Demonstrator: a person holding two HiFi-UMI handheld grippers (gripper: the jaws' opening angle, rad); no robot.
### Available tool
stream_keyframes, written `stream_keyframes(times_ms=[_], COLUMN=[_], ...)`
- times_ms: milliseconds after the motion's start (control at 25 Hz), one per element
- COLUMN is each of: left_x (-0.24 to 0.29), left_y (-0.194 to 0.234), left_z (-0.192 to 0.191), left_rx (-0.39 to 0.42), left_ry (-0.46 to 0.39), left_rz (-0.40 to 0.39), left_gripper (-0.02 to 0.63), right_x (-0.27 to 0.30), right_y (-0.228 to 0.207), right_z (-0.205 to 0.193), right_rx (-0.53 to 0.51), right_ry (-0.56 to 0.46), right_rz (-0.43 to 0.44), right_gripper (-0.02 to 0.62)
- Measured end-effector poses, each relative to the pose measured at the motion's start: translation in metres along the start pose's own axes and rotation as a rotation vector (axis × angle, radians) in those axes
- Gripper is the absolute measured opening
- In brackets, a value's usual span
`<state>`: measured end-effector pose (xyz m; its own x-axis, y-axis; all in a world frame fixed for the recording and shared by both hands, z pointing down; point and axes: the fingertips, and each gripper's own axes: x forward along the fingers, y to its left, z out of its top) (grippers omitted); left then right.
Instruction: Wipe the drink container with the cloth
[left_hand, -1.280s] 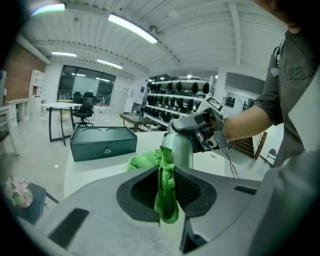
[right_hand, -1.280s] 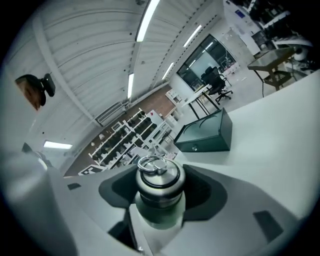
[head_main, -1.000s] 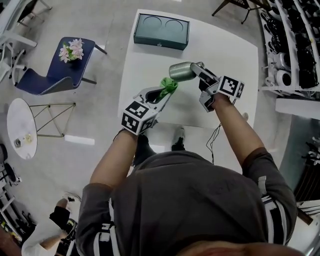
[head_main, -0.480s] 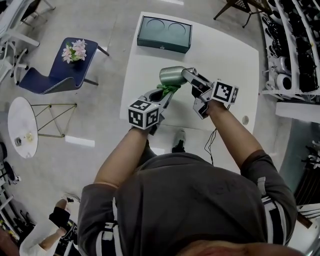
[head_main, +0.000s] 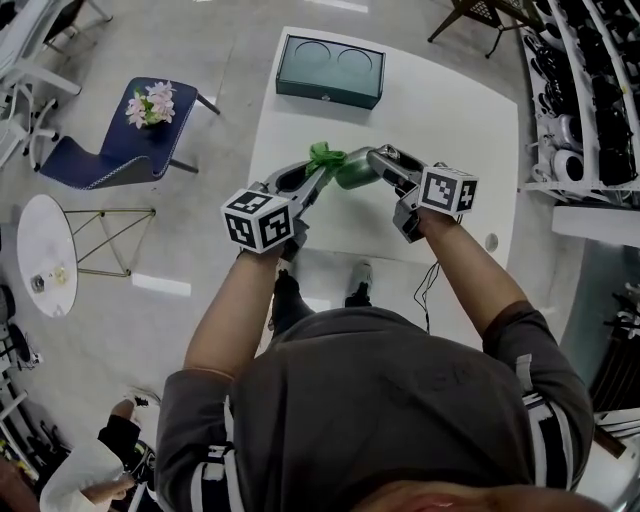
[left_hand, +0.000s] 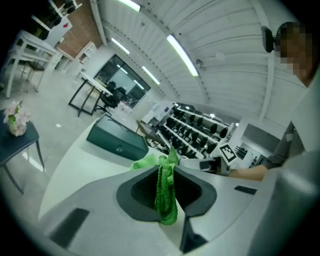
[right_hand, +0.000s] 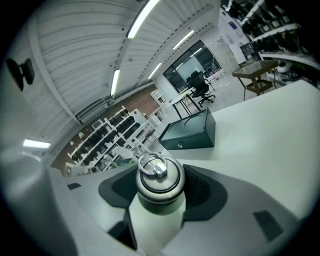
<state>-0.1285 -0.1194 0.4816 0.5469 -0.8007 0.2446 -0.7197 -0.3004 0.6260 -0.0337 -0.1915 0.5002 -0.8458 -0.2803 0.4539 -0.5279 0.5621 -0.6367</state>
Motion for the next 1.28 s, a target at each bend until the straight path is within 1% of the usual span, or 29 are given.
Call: stream_keyframes(times_ms=[80, 160, 320, 360, 400, 440, 480, 560, 600, 640, 760, 800, 840, 920, 960, 1120, 1200, 1280], left_x=[0.010, 0.020, 0.025, 0.025, 0.025, 0.025, 0.024, 0.023, 0.022, 0.022, 0.027, 0.031, 0.036, 0.049, 0.056, 0.086, 0.097, 0.106], left_y=[-0.017, -0.021, -0.005, 0.002, 0.009, 0.016, 0.022, 0.030, 0.032, 0.031, 0.019, 0.013, 0.008, 0.000, -0.004, -0.021, -0.025, -0.025], left_z=[0.006, 0.002, -0.015, -0.022, -0.031, -0.041, -0.051, -0.065, -0.070, -0.073, -0.077, -0.077, -0.077, -0.079, -0.081, -0.087, -0.091, -0.095], left_rx=[0.067, 0.128, 0.164, 0.174, 0.184, 0.189, 0.189, 0.171, 0.157, 0.145, 0.134, 0.137, 0.139, 0.138, 0.134, 0.089, 0.074, 0.081], left_ry=[0.031, 0.071, 0.119, 0.142, 0.171, 0.200, 0.226, 0.256, 0.260, 0.260, 0.265, 0.272, 0.285, 0.325, 0.350, 0.450, 0.499, 0.537], left_rz=[-0.032, -0.019, 0.034, 0.051, 0.066, 0.076, 0.082, 0.078, 0.069, 0.054, -0.024, -0.061, -0.100, -0.181, -0.224, -0.396, -0.445, -0.457], left_gripper=[0.049, 0.049, 0.049, 0.049, 0.049, 0.049, 0.049, 0.049, 0.049, 0.049, 0.049, 0.049, 0.049, 0.049, 0.049, 0.049, 0.049, 0.049], right_x=[0.007, 0.010, 0.008, 0.006, 0.004, 0.003, 0.002, 0.002, 0.001, 0.000, -0.010, -0.015, -0.020, -0.028, -0.030, -0.031, -0.031, -0.031], right_y=[0.005, 0.013, 0.024, 0.029, 0.035, 0.040, 0.045, 0.051, 0.051, 0.050, 0.045, 0.044, 0.043, 0.040, 0.038, 0.035, 0.035, 0.035], right_z=[-0.006, -0.009, -0.007, -0.007, -0.007, -0.011, -0.017, -0.038, -0.050, -0.062, -0.092, -0.100, -0.106, -0.115, -0.116, -0.116, -0.116, -0.116], right_rx=[-0.045, -0.047, -0.030, -0.042, -0.079, -0.155, -0.276, -0.588, -0.726, -0.840, -1.134, -1.213, -1.265, -1.297, -1.294, -1.278, -1.278, -1.279], right_ry=[0.032, 0.040, 0.036, 0.037, 0.045, 0.066, 0.105, 0.226, 0.293, 0.356, 0.524, 0.568, 0.603, 0.645, 0.652, 0.642, 0.629, 0.612], right_rz=[-0.007, 0.020, 0.086, 0.112, 0.137, 0.156, 0.169, 0.181, 0.191, 0.210, 0.316, 0.368, 0.422, 0.510, 0.534, 0.567, 0.577, 0.587], right_gripper=[0.247, 0.247, 0.247, 0.248, 0.247, 0.247, 0.247, 0.247, 0.247, 0.247, 0.247, 0.249, 0.249, 0.249, 0.249, 0.249, 0.249, 0.249])
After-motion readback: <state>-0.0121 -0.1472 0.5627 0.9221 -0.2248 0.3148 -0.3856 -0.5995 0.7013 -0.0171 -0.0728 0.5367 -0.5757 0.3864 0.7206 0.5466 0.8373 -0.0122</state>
